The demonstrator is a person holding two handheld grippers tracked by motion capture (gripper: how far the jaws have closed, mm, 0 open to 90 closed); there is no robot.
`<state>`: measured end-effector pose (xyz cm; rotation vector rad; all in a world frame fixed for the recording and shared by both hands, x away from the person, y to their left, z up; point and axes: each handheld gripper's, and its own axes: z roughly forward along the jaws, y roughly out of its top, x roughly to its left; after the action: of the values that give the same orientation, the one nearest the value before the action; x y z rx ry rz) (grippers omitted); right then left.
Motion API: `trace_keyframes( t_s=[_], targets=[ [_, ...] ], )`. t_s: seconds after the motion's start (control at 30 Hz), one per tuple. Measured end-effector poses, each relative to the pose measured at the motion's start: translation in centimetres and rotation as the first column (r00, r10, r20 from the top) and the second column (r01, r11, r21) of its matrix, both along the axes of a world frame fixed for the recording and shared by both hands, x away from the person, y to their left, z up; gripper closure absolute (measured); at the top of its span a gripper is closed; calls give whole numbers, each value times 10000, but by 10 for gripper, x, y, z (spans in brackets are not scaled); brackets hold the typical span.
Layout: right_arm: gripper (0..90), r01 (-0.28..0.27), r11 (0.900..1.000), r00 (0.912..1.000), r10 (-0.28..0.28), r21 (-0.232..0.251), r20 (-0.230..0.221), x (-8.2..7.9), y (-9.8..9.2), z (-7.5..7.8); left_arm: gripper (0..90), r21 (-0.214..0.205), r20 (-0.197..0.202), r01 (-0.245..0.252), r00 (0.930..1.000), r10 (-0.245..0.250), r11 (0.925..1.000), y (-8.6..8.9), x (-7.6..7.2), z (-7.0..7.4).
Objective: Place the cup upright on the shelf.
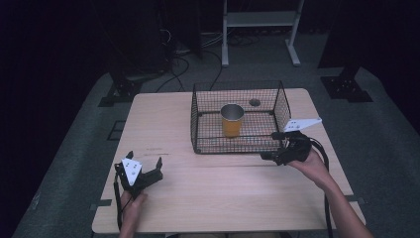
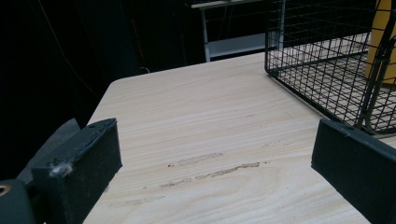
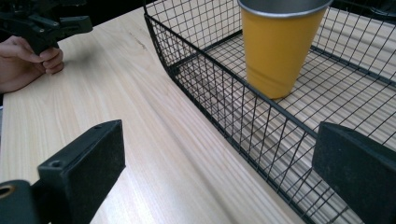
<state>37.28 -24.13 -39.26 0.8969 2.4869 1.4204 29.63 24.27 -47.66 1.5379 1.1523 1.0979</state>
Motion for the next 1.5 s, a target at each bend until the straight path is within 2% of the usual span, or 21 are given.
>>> trace_keyframes(
  t_s=[0.47, 1.2, 1.5],
  targets=[
    [20, 33, 9999, 10000, -33, 103, -41, -16, -10, -12, 8, 6, -1, -8, 10000, 8, 10000, 0, 0, 0],
    [20, 529, 9984, 9981, -523, 194, -325, -36, -32, -38, 8, 10, -26, -33, 10000, 33, 10000, 0, 0, 0],
    [20, 753, 9964, 9969, -744, 393, -254, -49, -39, -47, 8, 22, -13, -39, 10000, 39, 10000, 0, 0, 0]
  ],
)
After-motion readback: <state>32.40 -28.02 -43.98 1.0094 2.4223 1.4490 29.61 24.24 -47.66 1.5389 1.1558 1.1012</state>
